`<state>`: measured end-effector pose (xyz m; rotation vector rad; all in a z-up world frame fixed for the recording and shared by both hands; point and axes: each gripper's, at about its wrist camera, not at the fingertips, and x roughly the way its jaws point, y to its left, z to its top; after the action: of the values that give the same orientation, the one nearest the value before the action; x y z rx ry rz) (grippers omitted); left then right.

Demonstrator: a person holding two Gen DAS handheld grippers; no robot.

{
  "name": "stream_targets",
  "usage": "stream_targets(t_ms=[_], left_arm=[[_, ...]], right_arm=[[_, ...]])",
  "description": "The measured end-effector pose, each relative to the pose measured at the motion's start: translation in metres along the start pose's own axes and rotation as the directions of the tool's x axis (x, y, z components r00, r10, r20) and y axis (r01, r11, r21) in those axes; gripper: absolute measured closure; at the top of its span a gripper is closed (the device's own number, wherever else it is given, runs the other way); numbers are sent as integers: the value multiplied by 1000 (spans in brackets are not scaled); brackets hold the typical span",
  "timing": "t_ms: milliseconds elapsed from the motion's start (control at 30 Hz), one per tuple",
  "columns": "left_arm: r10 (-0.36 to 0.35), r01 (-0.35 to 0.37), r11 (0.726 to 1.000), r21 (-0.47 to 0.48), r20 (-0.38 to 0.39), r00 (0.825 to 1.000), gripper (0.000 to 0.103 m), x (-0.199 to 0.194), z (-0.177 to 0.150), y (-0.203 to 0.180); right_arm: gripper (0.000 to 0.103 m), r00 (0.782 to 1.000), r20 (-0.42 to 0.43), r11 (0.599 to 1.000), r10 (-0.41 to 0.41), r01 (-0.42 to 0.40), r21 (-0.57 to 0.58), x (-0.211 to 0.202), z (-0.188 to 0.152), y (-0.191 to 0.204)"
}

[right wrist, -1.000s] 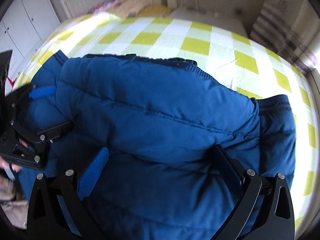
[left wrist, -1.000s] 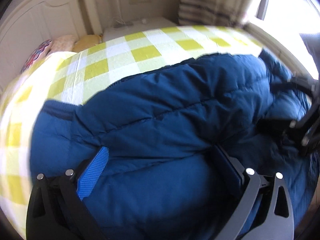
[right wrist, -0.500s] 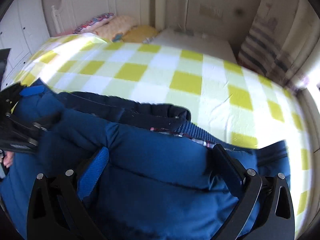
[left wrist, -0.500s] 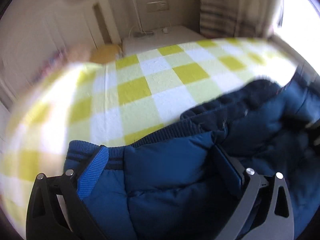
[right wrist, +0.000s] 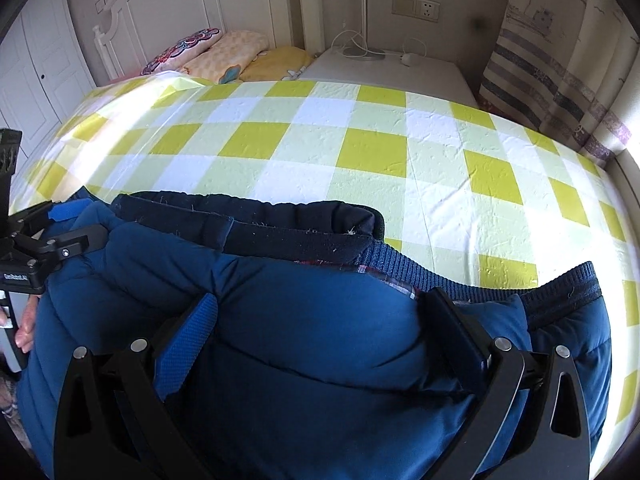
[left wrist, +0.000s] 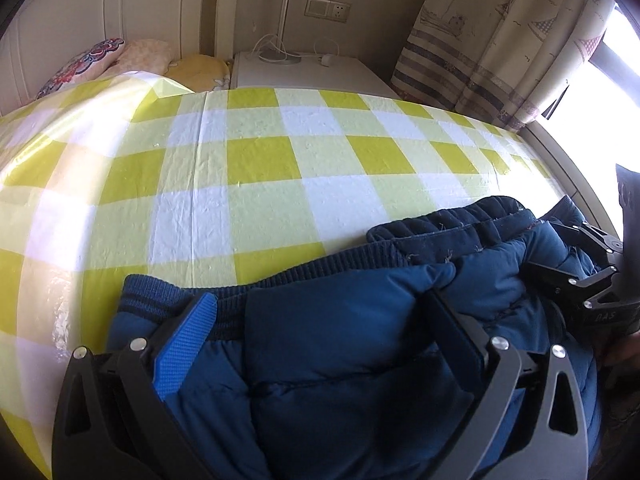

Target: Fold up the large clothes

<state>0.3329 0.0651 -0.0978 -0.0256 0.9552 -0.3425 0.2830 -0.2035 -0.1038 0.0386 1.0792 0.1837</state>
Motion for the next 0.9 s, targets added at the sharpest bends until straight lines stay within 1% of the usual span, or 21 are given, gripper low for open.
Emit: stream_targets(t_ms=[67,133,200,233,300,333,367,400,433,467,500,533,567,600,700,800,867,900], left_arm=[[8,-8,1000,2,4,1000,2,-1,0,1],[11,-11,1000,1,6,1000,2,-1,0,2],[10,-10,1000,-1,7,1000,2,-1,0,3],[9,-9,1000,-2,6,1000,2,-1,0,3],[10,-10,1000,-1,6,1000,2,-1,0,3],[10,-10,1000,-1,6,1000,2,0,0,4],[10,-10,1000,-1,6,1000,2,0,0,4],[10,-10,1000,-1,6,1000,2,0,0,3],[11,-11,1000,-1,6,1000,2,0,0,3],[10,-10,1000,-1,5,1000,2,0,0,4],[8,-8,1000,-2,6,1000,2,0,0,4],[5,-5,1000,-3,6,1000,2,0,0,4],[6,-6,1000,-3,6,1000,2,0,0,5],[4,-4,1000,-5,6,1000,2,0,0,5],[-3,3,1000,-9,4,1000,2,1,0,5],[-11,11,1000,-17,3,1000,2,0,0,6],[4,-4,1000,-9,-7,1000,2,0,1,3],[25,-25,1000,-2,-18,1000,2,-1,3,0]], right_arm=[[4,1000,-9,1000,25,-25,16,-3,1,-3],[4,1000,-7,999,26,-26,25,-13,3,-5],[5,999,48,999,24,-26,40,-32,4,-9],[5,995,100,999,20,-25,47,-47,5,-13],[4,985,171,998,-17,8,58,-71,7,-26],[4,983,178,997,-38,27,67,-76,8,-34],[4,983,174,996,-55,42,76,-77,8,-41],[4,986,147,993,-84,71,91,-72,6,-52],[4,988,107,990,-108,97,102,-63,3,-62],[4,990,48,986,-130,124,113,-47,-2,-73],[4,993,-14,984,-119,119,131,-28,-9,-84],[4,998,-25,984,-50,53,169,-19,-15,-93],[4,1000,0,978,-5,5,208,-19,-17,-101],[4,1000,13,975,8,-11,224,-21,-17,-105],[4,1000,14,980,-18,15,198,-19,-16,-99],[4,999,34,978,-1,-7,210,-20,-18,-100],[4,999,50,974,17,-28,223,-21,-20,-103],[4,998,54,974,19,-31,225,-21,-21,-102]])
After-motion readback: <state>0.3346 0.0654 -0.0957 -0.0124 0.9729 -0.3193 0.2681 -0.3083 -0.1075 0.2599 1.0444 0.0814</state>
